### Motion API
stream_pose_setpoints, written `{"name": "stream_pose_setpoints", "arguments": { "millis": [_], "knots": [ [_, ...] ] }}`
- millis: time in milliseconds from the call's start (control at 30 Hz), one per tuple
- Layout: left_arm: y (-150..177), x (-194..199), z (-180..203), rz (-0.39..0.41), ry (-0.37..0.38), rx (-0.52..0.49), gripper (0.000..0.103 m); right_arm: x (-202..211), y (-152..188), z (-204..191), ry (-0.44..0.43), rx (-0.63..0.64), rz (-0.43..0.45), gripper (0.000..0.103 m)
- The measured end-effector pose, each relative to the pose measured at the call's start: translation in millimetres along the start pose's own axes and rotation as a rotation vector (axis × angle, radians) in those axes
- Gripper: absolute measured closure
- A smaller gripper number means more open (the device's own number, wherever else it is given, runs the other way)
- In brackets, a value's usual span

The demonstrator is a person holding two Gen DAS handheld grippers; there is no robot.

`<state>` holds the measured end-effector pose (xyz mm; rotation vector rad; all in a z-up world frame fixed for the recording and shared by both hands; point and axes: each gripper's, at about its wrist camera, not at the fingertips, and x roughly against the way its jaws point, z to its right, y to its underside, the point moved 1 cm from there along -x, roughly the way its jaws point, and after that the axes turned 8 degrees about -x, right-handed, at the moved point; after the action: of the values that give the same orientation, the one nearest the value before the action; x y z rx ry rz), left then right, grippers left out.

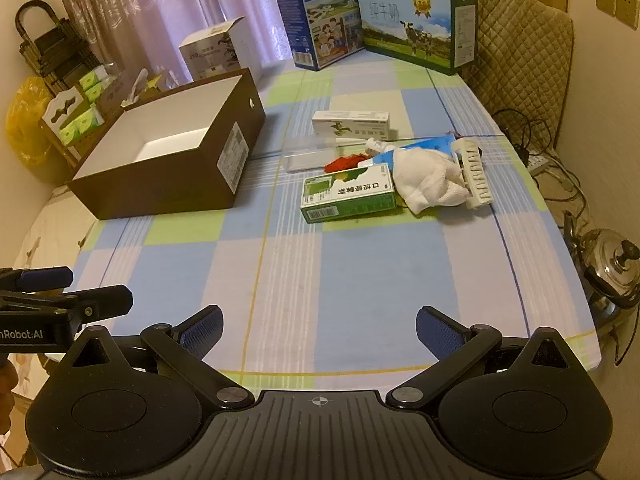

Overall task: Organize objects
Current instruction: 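Move both tools toward the cluster of items on the table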

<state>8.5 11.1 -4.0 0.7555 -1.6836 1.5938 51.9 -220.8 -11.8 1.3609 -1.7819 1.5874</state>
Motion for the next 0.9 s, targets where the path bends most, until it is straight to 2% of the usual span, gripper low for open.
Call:
{"name": "stream_pose_setpoints", "arguments": {
  "millis": [900],
  "knots": [
    [-1.8,-2.6,-1.9,0.0,-0.003,0.01,0.001,-2.2,-2.4,-3.0,-0.008,0.023,-0.001,0.002]
  ]
}}
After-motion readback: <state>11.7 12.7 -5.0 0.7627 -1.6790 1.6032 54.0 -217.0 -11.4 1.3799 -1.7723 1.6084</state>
